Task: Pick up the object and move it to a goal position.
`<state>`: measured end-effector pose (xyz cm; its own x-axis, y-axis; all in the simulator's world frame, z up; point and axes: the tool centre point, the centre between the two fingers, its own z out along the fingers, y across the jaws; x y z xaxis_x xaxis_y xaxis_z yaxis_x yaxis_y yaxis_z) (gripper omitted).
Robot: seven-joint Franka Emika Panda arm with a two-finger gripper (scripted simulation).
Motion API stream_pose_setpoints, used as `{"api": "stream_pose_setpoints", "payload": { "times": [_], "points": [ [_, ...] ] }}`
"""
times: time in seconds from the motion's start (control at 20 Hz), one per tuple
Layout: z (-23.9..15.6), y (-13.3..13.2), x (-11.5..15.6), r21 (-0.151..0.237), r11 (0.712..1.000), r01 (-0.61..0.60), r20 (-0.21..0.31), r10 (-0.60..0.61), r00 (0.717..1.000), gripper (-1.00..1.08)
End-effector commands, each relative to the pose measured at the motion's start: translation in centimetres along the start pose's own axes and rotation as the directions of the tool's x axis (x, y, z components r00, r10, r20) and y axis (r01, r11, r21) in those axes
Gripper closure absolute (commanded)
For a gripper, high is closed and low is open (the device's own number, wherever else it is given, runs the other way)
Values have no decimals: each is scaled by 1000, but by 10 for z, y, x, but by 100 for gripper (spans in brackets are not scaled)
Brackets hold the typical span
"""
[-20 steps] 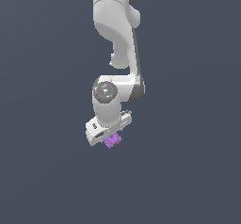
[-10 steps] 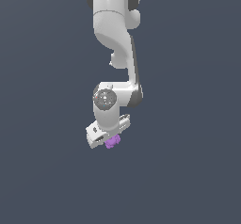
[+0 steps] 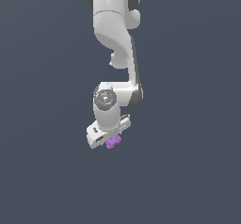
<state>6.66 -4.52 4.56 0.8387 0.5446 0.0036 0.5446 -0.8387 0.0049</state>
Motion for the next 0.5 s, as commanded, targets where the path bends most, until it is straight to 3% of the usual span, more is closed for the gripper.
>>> {"api": "stream_pose_setpoints", "payload": {
  "times": [0.0,0.45],
  "points": [
    [0,0,0,0,1000,0,0,0,1000,108],
    [-29,4,-2,0,1000,1,0,-1,1000,108]
  ]
}}
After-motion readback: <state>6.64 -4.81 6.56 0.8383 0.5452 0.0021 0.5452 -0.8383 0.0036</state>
